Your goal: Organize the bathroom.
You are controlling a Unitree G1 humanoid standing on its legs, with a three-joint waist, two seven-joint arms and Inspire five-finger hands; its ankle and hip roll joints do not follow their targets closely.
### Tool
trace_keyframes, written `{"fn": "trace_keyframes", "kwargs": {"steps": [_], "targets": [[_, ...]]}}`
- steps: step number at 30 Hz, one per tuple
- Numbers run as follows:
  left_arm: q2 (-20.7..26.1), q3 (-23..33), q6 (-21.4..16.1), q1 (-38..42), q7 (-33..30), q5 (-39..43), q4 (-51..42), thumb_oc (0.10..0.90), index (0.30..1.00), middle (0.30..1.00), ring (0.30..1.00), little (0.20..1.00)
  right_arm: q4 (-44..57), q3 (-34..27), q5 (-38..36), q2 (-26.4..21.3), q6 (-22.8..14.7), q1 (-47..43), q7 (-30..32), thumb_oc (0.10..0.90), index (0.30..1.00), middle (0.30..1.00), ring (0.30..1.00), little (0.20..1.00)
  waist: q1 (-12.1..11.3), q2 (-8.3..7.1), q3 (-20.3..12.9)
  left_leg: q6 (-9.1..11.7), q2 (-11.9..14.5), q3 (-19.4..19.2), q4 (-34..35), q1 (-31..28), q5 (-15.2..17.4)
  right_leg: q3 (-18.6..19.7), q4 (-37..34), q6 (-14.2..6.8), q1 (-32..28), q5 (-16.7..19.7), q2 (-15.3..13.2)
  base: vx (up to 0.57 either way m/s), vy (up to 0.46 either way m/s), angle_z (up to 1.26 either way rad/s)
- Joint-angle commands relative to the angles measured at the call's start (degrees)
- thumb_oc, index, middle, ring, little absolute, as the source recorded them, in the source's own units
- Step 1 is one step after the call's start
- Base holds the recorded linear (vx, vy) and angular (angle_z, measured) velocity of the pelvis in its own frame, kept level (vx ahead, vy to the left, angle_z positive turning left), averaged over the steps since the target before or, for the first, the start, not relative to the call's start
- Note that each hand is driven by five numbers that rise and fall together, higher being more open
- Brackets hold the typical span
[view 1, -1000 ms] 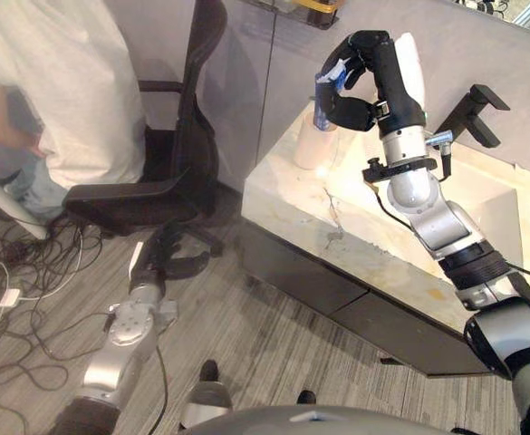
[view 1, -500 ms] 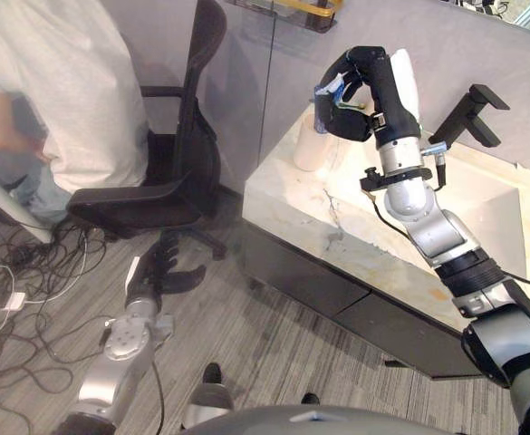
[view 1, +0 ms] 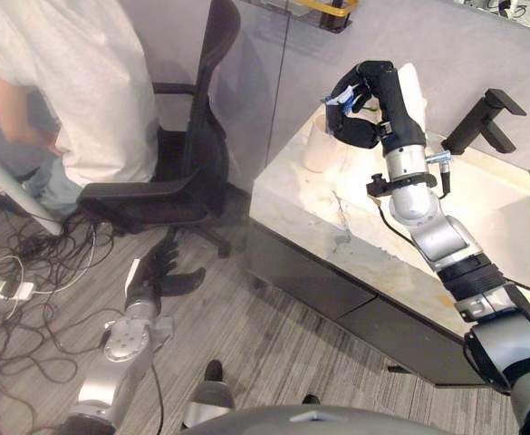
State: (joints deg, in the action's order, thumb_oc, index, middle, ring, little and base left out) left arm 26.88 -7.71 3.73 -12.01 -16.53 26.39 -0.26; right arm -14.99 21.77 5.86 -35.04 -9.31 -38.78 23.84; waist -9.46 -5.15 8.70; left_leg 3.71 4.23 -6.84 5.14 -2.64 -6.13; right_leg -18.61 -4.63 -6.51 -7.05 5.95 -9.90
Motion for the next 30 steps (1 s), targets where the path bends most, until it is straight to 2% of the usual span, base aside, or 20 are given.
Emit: {"fn": "trace_keyframes", "kwargs": {"steps": [1, 3, 4, 11, 24, 30], "targets": [[1.3, 0.02, -7.06, 1.43, 0.95, -2.48, -3.16, 0.8, 0.9, 0.9, 0.9, 0.9, -2.04, -2.37, -4.55, -1.34, -1.46, -4.44, -1.69, 0.8, 0.9, 0.9, 0.9, 0.9, -1.52, 1.3, -3.29, -2.88, -2.92, 1.09, -0.44, -1.8, 7.67, -0.59, 6.63, -4.59, -1.2, -6.77, -2.2, 0.0, 0.0, 0.0], [1.35, 0.03, -7.1, 1.38, 0.97, -2.44, -3.19, 0.8, 0.9, 0.9, 0.9, 0.9, -2.25, -2.27, -4.72, -1.35, -1.31, -4.48, -1.98, 0.8, 0.9, 0.9, 0.9, 0.9, -1.56, 1.31, -3.24, -2.88, -2.92, 1.07, -0.43, -1.77, 7.66, -0.65, 6.61, -4.61, -1.2, -6.74, -2.24, 0.0, 0.0, 0.0], [1.48, -0.12, -7.12, 1.47, 0.77, -2.27, -3.09, 0.8, 0.9, 0.9, 0.9, 0.9, -2.97, -1.88, -4.45, -1.18, 0.33, -4.65, -1.96, 0.8, 0.9, 0.9, 0.9, 0.9, -1.58, 1.32, -3.06, -2.86, -2.9, 0.98, -0.42, -1.65, 7.61, -0.8, 6.51, -4.7, -1.19, -6.63, -2.41, 0.0, 0.0, 0.0], [1.44, -0.48, -6.68, 1.68, 0.28, -2.05, -3.72, 0.8, 0.9, 0.9, 0.9, 0.9, -4.17, -1.65, -3.08, -1.46, 3.63, -4.59, -1.48, 0.8, 0.9, 0.9, 0.9, 0.9, -1.07, 1.25, -2.72, -2.97, -2.94, 0.43, -0.43, -1.71, 7.73, -0.48, 6.98, -4.97, -0.67, -5.86, -2.96, -0.03, 0.019, 0.01], [0.82, -0.46, -6.31, 3.17, -3.07, -3.16, -3.29, 0.8, 0.9, 0.9, 0.9, 0.9, -1.18, -2.49, -2.46, -1.21, 6.56, -3.66, -0.07, 0.8, 0.9, 0.9, 0.9, 0.9, 0.43, 1.3, -2.8, -3.2, -3.03, -0.29, -0.18, -2.18, 7.95, 1.01, 7.56, -5.25, -0.07, -4.95, -3.22, -0.05, 0.016, -0.01], [-0.66, 0.7, -7.37, 4.13, -9.92, -6.66, 1.14, 0.8, 0.9, 0.9, 0.9, 0.9, 5.53, -6.95, -1.86, -1.61, 7.08, 0.51, 4.81, 0.8, 0.9, 0.9, 0.9, 0.9, 3.03, 1.02, -3.13, -3.46, -3.01, -1.51, -0.14, -2.8, 8.55, 2.75, 8.67, -5.43, 1.0, -4.22, -3.17, -0.1, 0.032, -0.05]]}}
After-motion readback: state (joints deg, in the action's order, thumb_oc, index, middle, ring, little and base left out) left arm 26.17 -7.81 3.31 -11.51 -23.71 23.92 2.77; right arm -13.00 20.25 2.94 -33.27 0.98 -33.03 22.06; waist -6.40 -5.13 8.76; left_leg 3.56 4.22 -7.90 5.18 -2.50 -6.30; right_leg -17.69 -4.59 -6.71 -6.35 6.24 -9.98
